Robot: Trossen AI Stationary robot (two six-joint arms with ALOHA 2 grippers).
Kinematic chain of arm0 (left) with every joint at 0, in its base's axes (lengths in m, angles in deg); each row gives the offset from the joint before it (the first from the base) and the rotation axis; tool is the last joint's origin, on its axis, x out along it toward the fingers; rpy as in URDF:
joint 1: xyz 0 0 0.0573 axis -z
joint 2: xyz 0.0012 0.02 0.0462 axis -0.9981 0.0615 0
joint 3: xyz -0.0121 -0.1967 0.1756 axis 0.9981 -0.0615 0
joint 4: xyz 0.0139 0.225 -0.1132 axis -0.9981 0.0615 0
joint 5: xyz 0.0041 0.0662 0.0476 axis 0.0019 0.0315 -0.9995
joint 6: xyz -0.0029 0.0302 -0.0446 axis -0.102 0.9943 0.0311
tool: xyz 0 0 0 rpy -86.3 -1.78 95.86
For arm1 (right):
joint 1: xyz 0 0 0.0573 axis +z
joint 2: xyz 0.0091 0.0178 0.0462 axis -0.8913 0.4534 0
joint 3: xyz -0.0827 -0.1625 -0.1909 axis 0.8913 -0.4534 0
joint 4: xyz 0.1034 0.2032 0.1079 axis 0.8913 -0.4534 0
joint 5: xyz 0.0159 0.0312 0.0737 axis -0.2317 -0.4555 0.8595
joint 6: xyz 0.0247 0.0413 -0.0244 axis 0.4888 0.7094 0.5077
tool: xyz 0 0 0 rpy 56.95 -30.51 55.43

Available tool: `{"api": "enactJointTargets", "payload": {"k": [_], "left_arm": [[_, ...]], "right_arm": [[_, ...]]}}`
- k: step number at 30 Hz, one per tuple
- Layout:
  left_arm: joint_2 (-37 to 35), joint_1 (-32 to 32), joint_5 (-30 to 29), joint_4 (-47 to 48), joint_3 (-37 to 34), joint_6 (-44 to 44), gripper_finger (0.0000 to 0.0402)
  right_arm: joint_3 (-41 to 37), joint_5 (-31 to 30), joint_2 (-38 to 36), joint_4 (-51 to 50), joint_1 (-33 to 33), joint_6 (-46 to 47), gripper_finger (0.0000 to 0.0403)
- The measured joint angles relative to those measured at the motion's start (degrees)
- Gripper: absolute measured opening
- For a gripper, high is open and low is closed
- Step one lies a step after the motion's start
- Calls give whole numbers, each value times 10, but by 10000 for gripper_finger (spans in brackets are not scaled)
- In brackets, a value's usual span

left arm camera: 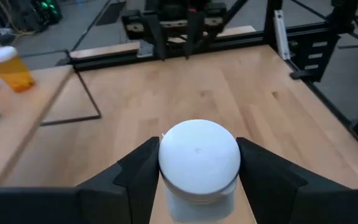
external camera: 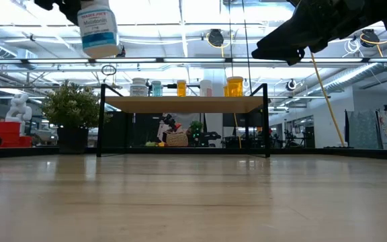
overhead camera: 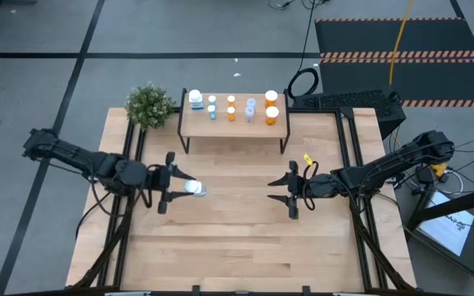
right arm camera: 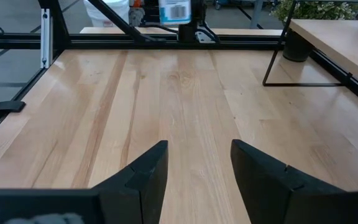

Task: Pick and place medicine bottles onto shelf by color
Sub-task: Put the white medicine bottle on the shelf aligned with the white medicine bottle

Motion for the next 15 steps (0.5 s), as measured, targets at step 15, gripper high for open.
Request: {"api": "enactJointTargets", "payload": {"k": [15], "left_arm": [[-21,-154,115,61,60,78,201]], "right_arm": [[0,0,0,0,0,0,169]]}}
